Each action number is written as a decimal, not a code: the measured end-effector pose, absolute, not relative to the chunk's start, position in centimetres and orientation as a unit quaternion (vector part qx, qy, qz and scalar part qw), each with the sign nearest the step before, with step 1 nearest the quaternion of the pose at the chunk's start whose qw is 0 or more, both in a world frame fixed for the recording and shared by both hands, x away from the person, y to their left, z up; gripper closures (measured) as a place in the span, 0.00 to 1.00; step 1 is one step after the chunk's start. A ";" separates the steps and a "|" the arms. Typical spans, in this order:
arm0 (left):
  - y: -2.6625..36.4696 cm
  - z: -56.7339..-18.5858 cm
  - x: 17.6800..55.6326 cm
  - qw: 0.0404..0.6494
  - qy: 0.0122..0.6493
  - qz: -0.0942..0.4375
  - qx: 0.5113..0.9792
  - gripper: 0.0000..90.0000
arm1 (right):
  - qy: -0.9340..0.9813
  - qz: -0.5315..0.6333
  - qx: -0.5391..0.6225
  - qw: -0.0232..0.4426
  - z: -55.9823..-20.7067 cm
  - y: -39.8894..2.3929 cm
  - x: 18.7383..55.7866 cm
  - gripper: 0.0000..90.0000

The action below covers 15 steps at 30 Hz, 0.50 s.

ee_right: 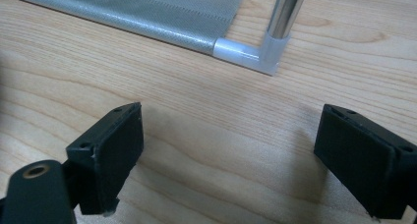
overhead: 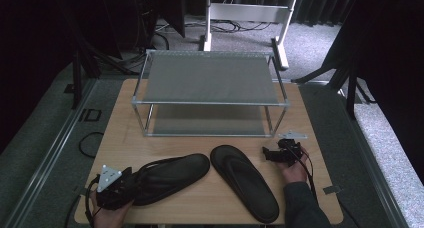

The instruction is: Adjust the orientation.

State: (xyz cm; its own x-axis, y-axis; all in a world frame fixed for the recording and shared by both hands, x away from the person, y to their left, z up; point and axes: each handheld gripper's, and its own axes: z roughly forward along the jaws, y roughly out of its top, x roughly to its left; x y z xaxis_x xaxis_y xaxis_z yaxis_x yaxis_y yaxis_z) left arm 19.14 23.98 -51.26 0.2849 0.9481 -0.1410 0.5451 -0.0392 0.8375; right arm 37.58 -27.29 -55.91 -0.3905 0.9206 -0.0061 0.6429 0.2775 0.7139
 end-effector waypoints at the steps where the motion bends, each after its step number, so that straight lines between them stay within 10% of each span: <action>1: 24.0 -51.3 19.0 0.422 0.549 0.239 0.681 0.46 | 0.769 0.321 0.508 0.216 -55.9 -27.3 37.6 0.12; 15: 24.4 -52.4 18.0 0.361 0.562 0.222 0.710 0.62 | 0.769 0.321 0.509 0.216 -55.9 -27.3 37.6 0.12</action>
State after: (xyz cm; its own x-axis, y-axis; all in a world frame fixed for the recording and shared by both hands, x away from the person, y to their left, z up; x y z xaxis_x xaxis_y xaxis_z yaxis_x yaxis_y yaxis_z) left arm 17.98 24.35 -52.43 0.2699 0.9586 -0.0910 0.6388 -0.1076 0.7618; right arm 37.56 -27.29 -55.91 -0.3888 0.9213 -0.0058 0.6435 0.2761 0.7139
